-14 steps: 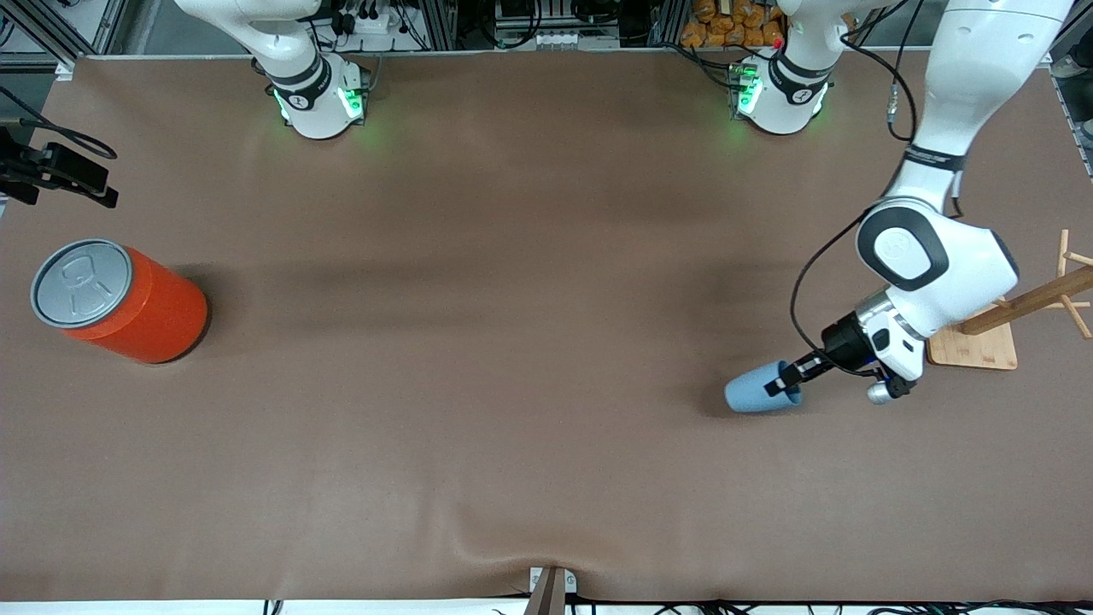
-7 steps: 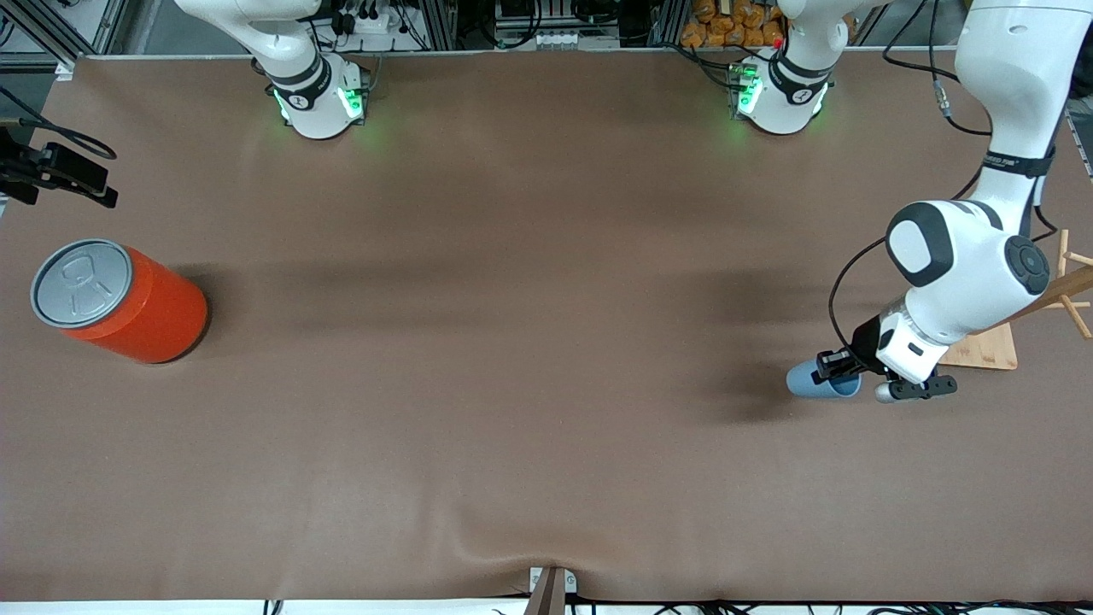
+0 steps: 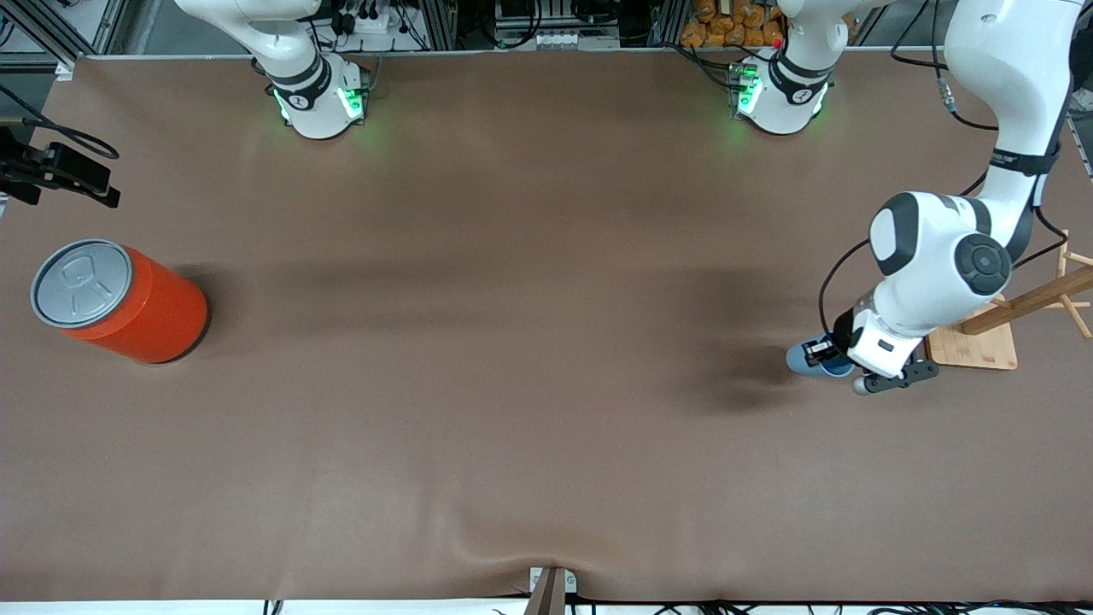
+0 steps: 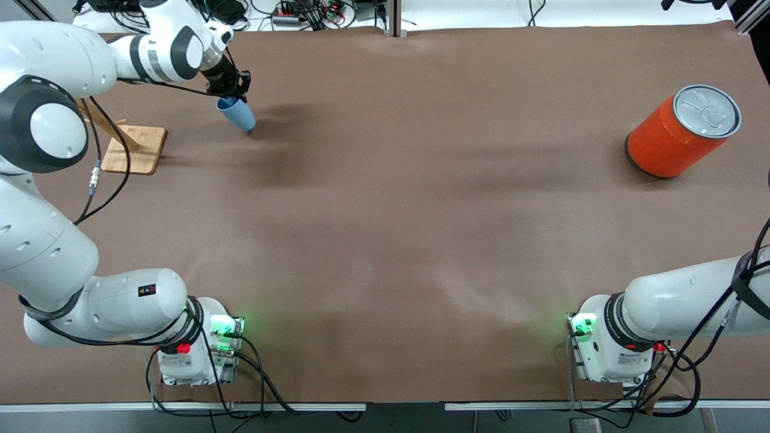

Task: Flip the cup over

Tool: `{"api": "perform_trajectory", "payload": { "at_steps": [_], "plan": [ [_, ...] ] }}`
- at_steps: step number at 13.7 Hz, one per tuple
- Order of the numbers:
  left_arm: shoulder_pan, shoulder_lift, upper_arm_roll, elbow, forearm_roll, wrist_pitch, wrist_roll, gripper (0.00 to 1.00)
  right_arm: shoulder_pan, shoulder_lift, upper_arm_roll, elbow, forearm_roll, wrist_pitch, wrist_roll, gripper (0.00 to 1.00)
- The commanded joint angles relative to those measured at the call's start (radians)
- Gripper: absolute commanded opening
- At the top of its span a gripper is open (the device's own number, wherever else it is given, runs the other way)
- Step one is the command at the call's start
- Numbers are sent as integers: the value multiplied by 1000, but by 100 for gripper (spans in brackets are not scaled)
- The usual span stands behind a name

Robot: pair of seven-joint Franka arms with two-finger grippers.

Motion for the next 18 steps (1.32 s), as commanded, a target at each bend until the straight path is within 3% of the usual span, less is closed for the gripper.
{"api": "perform_trajectory", "payload": {
  "at_steps": [1, 3, 6, 7, 8, 9, 14, 18],
  "plan": [
    [-32, 2, 2, -18, 69, 5, -99, 0, 0, -3, 1, 9, -12, -9, 5, 100],
    [-31, 6, 0, -18, 157, 3, -138, 0, 8, -2, 6, 9, -2, -9, 8, 100],
    [-30, 14, 2, -13, 170, 5, -149, 0, 8, -3, 6, 6, -1, -11, 6, 100],
    [-26, 15, 0, -13, 168, 3, -149, 8, 7, -3, 6, 6, -1, -11, 3, 100],
    [-25, 15, 2, -12, 168, 3, -150, 42, 7, -3, 6, 6, -1, -11, 5, 100],
    [-20, 14, 0, -6, 169, -3, -147, 99, 8, -2, 6, 6, -1, -11, 6, 100],
    [-16, -63, -1, 28, 162, -36, -149, 100, 16, -3, 8, 7, -1, -21, 6, 100],
    [-23, -73, -7, 204, 160, -301, -143, 100, 10, -3, 5, 10, -4, -23, -4, 100]
  ]
}}
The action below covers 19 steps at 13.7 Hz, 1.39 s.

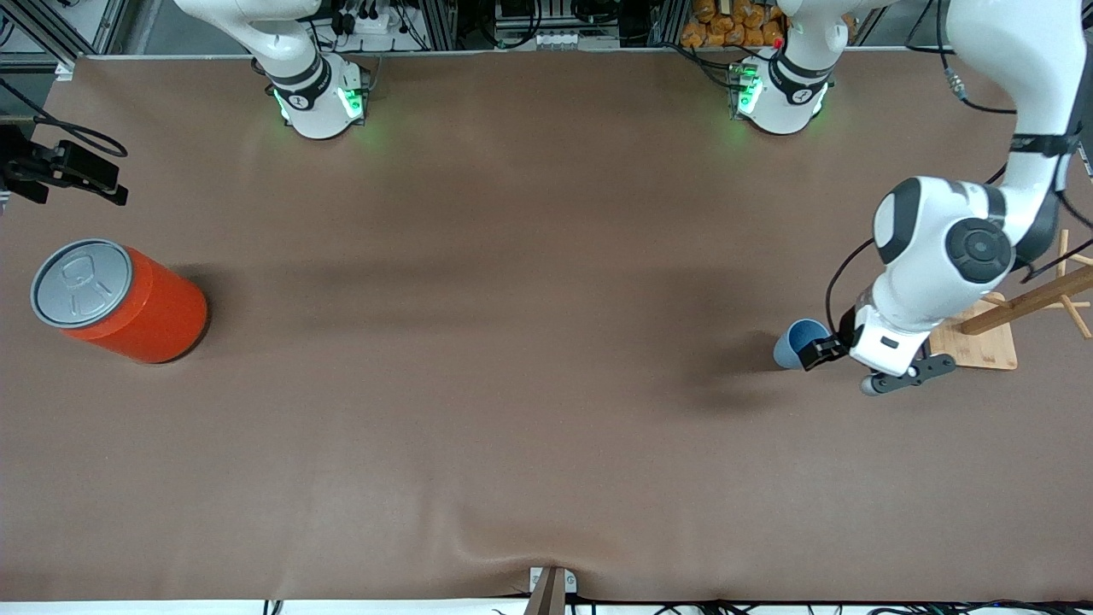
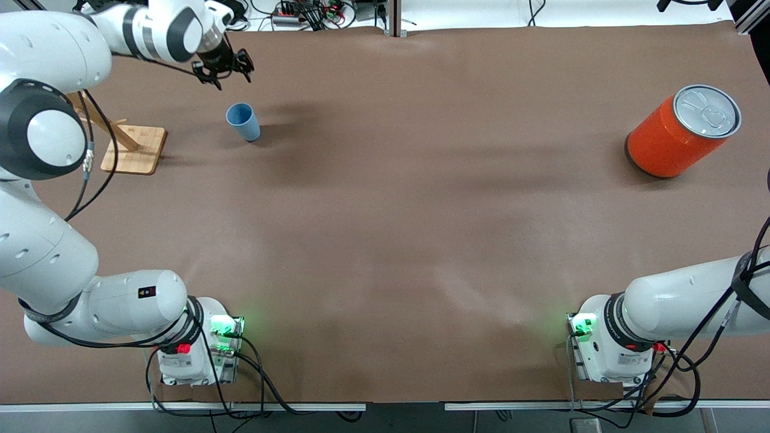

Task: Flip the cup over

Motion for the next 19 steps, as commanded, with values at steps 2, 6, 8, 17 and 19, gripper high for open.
{"api": "perform_trajectory", "payload": {
  "at_steps": [2, 6, 8, 17, 19],
  "plan": [
    [6, -31, -10, 152, 16, -210, -11, 100, -1, -5, -4, 12, -4, -13, -4, 100],
    [9, -79, -4, 264, 15, -356, 9, 100, 5, -3, -3, 9, -3, -14, -4, 100],
    [9, -102, 0, 328, 15, -431, 32, 100, 5, -5, -1, 9, -4, -14, 2, 100],
    [112, -309, 6, 361, -120, -666, 290, 100, -3, -9, -6, 10, -14, -14, -7, 100],
    [129, -323, -2, 359, -119, -692, 299, 100, -3, -9, -6, 10, -12, -14, -5, 100]
  ]
}}
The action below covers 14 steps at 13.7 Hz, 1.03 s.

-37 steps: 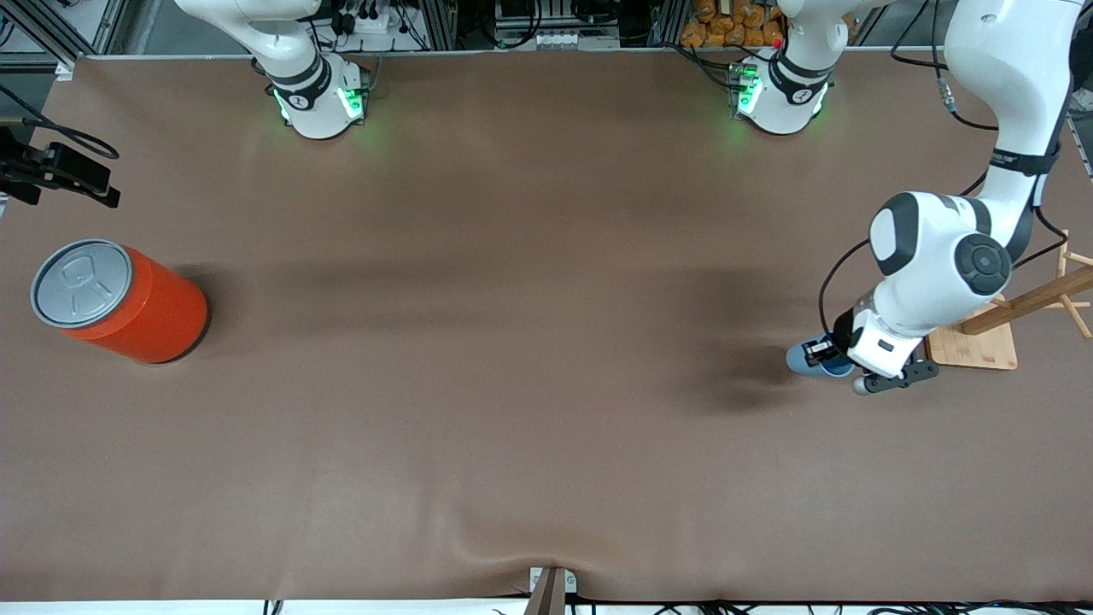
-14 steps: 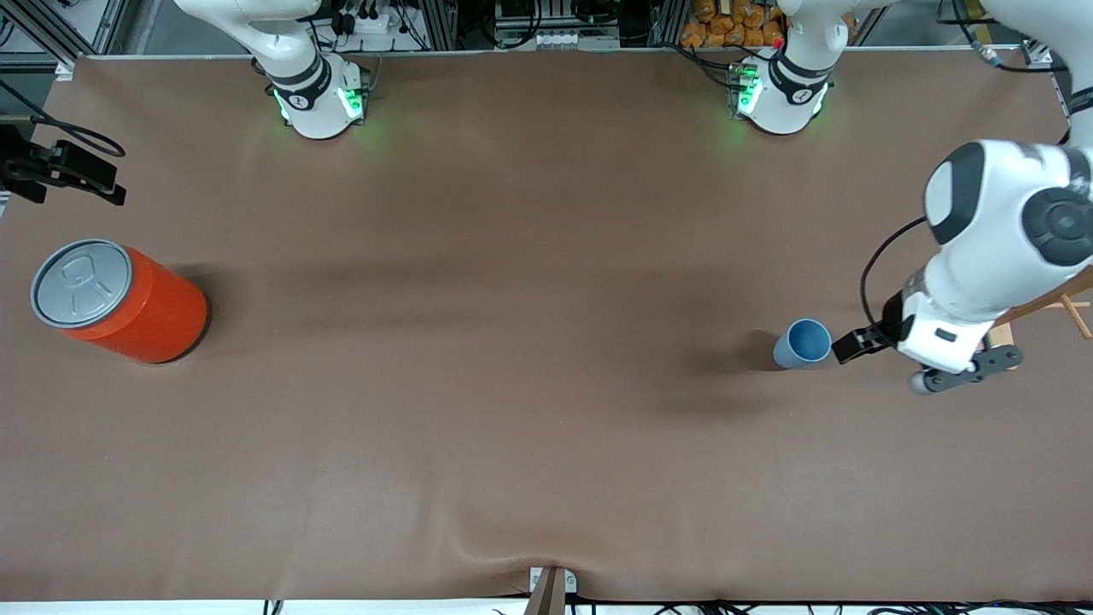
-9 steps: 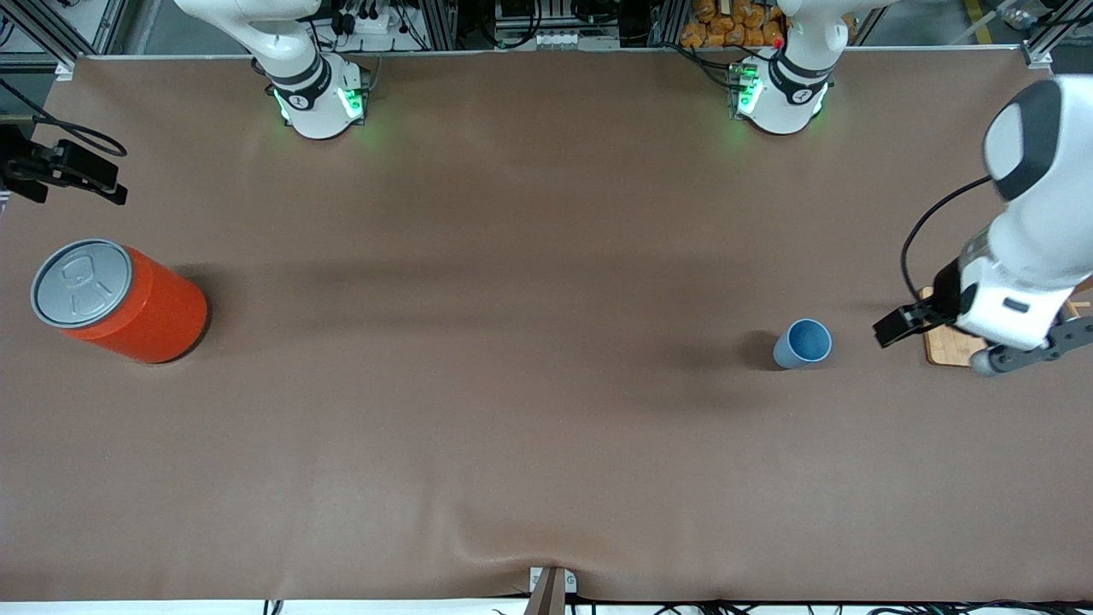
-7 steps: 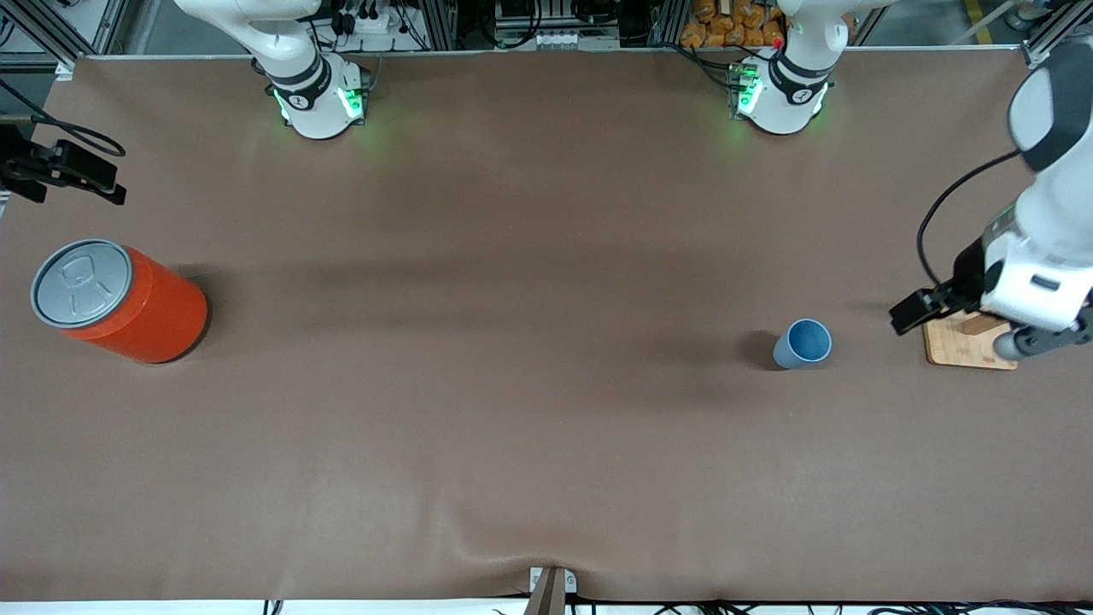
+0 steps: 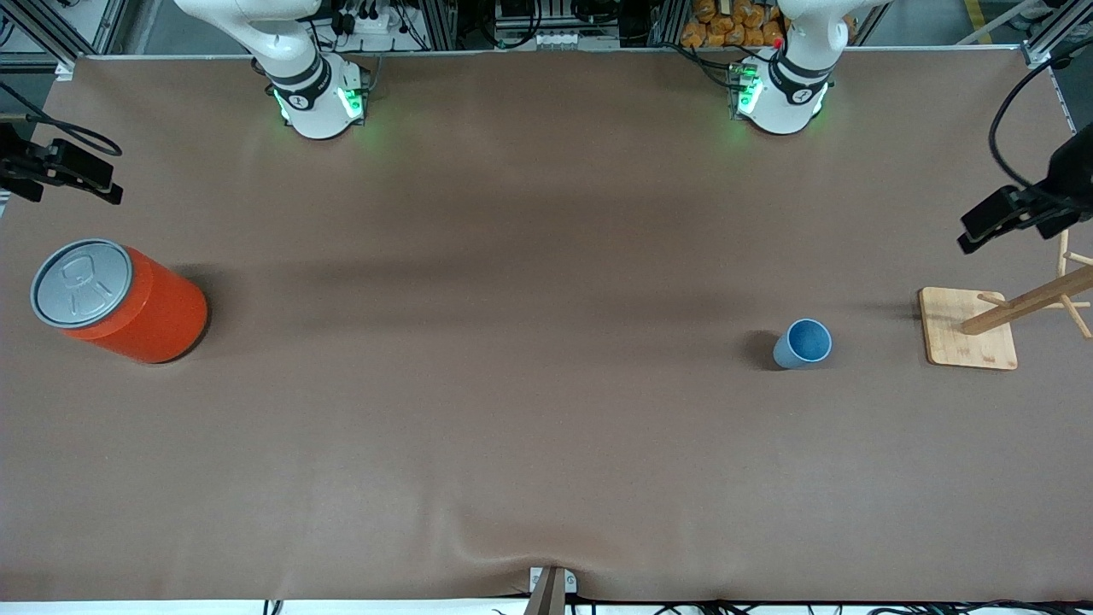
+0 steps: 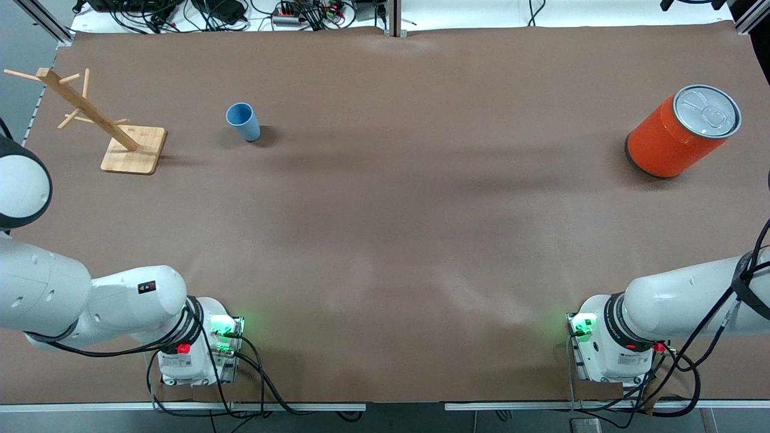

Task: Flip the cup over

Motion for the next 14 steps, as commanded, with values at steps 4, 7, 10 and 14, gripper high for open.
{"api": "perform_trajectory", "payload": {
  "at_steps": [4, 7, 10, 14],
  "plan": [
    [-109, -36, 94, -20, -15, -32, 44, 100, 1, -7, 2, 7, -11, -12, -5, 100],
    [-324, -54, 292, -26, -20, -102, 47, 100, -1, -7, 2, 8, -13, -12, -5, 100],
    [-385, -58, 328, -26, -17, -91, 58, 100, -1, -7, 2, 7, -13, -12, -5, 100],
    [-377, -62, 328, -26, -20, -91, 108, 100, -1, -6, 2, 7, -13, -12, -5, 100]
  ]
}}
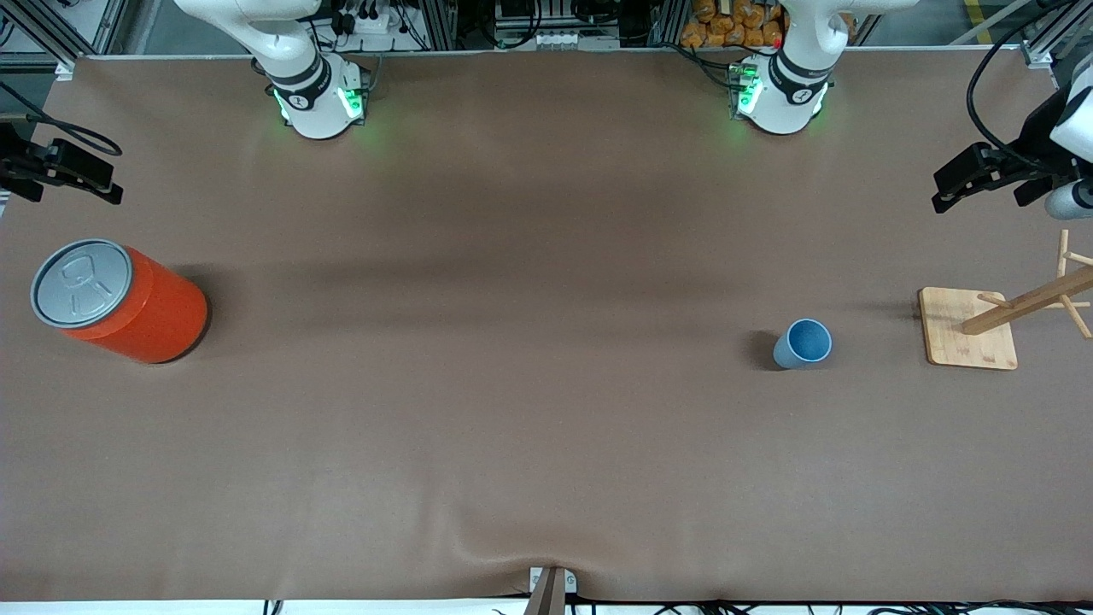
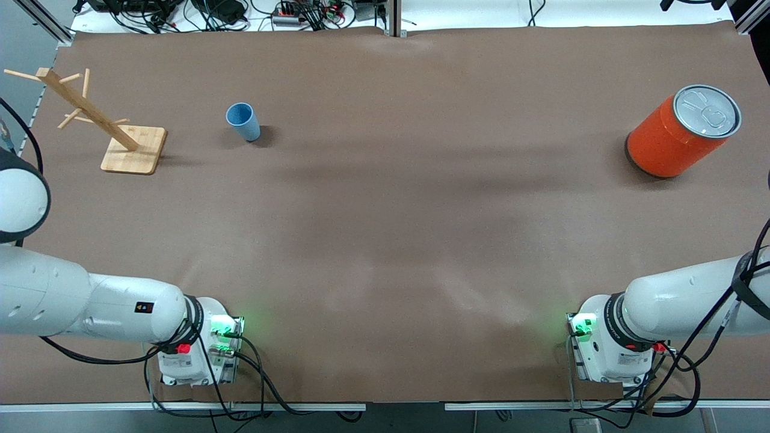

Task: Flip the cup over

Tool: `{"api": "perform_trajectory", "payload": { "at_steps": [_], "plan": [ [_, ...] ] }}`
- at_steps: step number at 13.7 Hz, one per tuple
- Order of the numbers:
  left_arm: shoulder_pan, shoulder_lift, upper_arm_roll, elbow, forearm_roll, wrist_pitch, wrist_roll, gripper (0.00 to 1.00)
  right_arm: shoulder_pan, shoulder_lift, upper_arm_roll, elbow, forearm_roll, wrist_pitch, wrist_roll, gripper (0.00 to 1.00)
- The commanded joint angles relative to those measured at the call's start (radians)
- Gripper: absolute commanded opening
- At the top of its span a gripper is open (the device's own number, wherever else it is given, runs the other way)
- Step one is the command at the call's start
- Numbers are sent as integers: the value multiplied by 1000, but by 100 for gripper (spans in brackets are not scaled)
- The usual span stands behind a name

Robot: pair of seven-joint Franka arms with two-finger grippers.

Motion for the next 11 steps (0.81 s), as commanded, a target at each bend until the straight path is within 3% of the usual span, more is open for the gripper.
{"api": "perform_trajectory", "payload": {
  "at_steps": [1, 11],
  "plan": [
    [-1, -31, 12, -23, -15, -1, 67, 100, -1, -6, 1, 7, -13, -12, -5, 100],
    [7, -48, 4, -16, -15, -12, 72, 100, 1, -6, 1, 7, -11, -12, -5, 100]
  ]
}}
